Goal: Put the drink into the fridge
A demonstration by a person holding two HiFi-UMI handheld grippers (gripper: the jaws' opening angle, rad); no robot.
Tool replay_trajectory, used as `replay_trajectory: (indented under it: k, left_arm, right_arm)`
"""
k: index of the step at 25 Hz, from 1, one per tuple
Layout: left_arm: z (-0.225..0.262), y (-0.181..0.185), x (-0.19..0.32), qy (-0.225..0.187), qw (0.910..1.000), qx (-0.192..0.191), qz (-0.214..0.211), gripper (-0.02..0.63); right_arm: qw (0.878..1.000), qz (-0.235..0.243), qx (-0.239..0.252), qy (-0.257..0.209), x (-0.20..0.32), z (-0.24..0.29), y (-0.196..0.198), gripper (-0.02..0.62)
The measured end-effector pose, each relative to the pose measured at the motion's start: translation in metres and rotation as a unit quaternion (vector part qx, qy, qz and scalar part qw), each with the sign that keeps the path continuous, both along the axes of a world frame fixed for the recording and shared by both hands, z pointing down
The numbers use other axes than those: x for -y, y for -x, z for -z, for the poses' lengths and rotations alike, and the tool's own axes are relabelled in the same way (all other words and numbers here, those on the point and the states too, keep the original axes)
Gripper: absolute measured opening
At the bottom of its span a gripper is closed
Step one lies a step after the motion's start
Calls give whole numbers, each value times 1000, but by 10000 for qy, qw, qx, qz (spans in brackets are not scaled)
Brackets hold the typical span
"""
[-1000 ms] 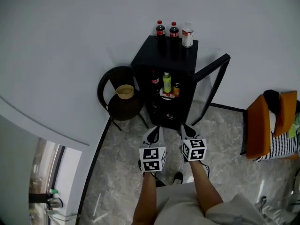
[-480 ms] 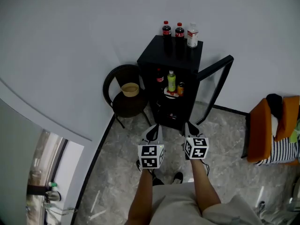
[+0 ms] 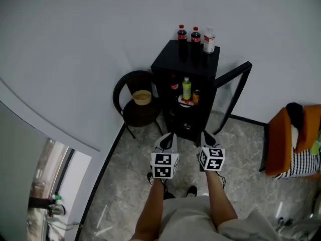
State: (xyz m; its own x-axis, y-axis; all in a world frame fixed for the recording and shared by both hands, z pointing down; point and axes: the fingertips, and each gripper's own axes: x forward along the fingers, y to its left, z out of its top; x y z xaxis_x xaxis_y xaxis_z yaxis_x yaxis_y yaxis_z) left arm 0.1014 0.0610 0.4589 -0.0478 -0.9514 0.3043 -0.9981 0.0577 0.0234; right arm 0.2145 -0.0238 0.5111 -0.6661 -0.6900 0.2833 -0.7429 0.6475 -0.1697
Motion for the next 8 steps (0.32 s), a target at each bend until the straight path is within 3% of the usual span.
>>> replay_trajectory:
  k: [8]
  left_arm:
    - [-3,3,-5,-47,10000,-46,73,9]
  right_arm:
    - [10000,55,-49,-61,-2,-2,3,6]
